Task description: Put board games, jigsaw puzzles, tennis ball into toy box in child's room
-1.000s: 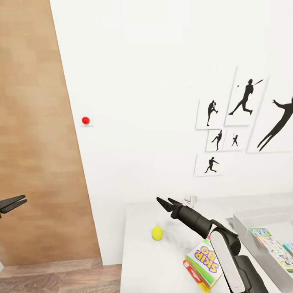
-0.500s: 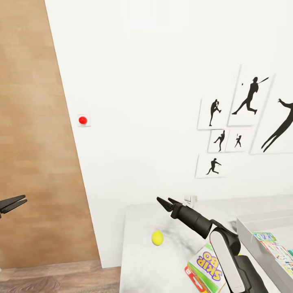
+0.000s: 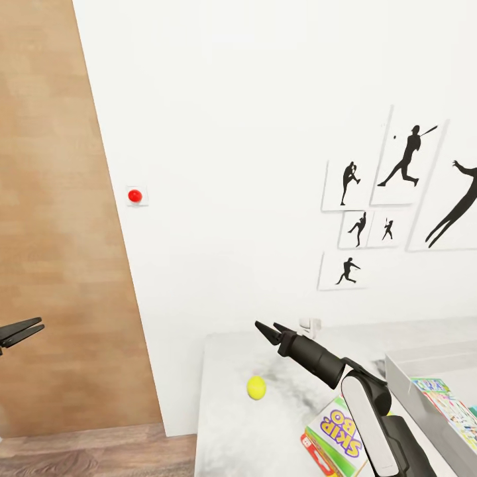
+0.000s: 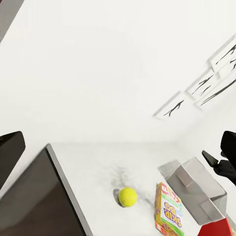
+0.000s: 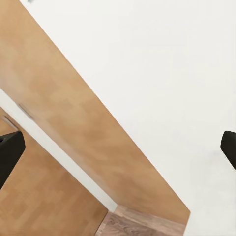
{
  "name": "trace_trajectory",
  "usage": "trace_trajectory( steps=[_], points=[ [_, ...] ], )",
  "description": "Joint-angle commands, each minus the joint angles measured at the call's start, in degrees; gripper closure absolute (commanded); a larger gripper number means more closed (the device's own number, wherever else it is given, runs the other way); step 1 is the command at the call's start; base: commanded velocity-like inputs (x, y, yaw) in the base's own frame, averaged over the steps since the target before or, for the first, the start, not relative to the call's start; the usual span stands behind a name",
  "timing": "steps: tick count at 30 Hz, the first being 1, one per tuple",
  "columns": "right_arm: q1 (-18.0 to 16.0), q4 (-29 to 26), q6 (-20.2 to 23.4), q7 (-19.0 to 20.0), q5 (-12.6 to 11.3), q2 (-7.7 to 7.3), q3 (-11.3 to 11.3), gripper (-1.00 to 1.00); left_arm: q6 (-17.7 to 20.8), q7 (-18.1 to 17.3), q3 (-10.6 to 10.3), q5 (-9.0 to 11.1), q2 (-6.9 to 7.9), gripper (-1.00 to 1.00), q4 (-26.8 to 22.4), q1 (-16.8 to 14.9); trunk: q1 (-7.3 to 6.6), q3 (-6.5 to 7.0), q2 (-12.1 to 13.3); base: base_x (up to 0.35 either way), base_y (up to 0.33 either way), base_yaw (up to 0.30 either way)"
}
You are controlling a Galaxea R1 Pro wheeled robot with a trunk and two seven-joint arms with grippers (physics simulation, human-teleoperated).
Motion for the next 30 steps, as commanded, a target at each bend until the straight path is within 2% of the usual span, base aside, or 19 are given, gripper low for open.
trace_trajectory(
  steps=[1,7,10,12,17,21,22,25,26,28,29,30],
  points=[
    [-0.07,0.08,0.39,-0.08,-0.28,0.01,-0.05,-1.00,0.61,-0.26,0.04,-0.07,-0.01,-1.00,0.01,-0.05,0.02,-0.11,-0.09,0.000,0.000,0.000],
    [-0.09,0.32,0.45,-0.26,-0.30,0.05,-0.07,-1.00,0.61,-0.26,-0.10,-0.07,-0.08,-1.00,0.01,-0.05,0.02,-0.11,-0.09,0.000,0.000,0.000],
    [-0.09,0.49,0.53,-1.61,-0.38,0.13,-0.07,-1.00,0.61,-0.26,-0.67,-0.07,-0.17,-1.00,0.01,-0.05,0.02,-0.11,-0.09,0.000,0.000,0.000],
    [-0.11,0.57,0.72,-3.96,-0.42,0.16,-0.01,-1.00,0.61,-0.26,-1.49,-0.07,-0.36,-1.00,0.01,-0.05,0.02,-0.11,-0.09,0.000,0.000,0.000],
    [-0.17,0.71,2.88,-12.00,-0.50,0.67,0.34,-1.00,0.61,-0.26,-4.12,-0.12,-0.69,-1.00,0.01,-0.05,0.02,-0.11,-0.09,0.000,0.000,0.000],
    [-0.48,0.90,5.97,-21.13,-0.64,1.10,0.47,-1.00,0.69,-0.26,-7.10,-0.18,-1.68,-1.00,0.01,-0.05,0.02,-0.11,-0.09,0.000,0.000,0.000],
    [-1.05,0.82,7.49,-24.38,-0.64,1.18,0.50,-1.00,0.72,-0.26,-8.27,-0.22,-2.30,-1.00,0.01,-0.07,0.02,-0.11,-0.09,0.000,0.000,0.000],
    [-2.93,0.76,11.11,-29.25,-0.68,1.39,0.52,-1.00,0.77,-0.26,-10.10,-0.31,-3.30,-1.00,0.01,-0.11,0.02,-0.11,-0.09,0.000,0.000,0.000],
    [-4.53,0.79,14.26,-32.45,-0.68,1.64,0.53,-1.00,0.81,-0.26,-11.24,-0.35,-3.81,-1.00,0.01,-0.15,0.02,-0.11,-0.09,0.000,0.000,0.000],
    [-6.08,0.90,17.52,-35.66,-0.66,1.91,0.53,-1.00,0.83,-0.26,-12.16,-0.37,-4.15,-1.00,0.01,-0.18,0.02,-0.11,-0.09,0.000,0.000,0.000],
    [-7.31,0.95,20.28,-38.92,-0.65,2.11,0.51,-1.00,0.84,-0.26,-12.92,-0.39,-4.39,-1.00,0.01,-0.20,0.02,-0.11,-0.09,0.000,0.000,0.000],
    [-7.78,0.94,21.37,-40.52,-0.67,2.18,0.50,-1.00,0.85,-0.26,-13.25,-0.39,-4.50,-1.00,0.01,-0.20,0.02,-0.11,-0.09,0.000,0.000,0.000]
  ],
)
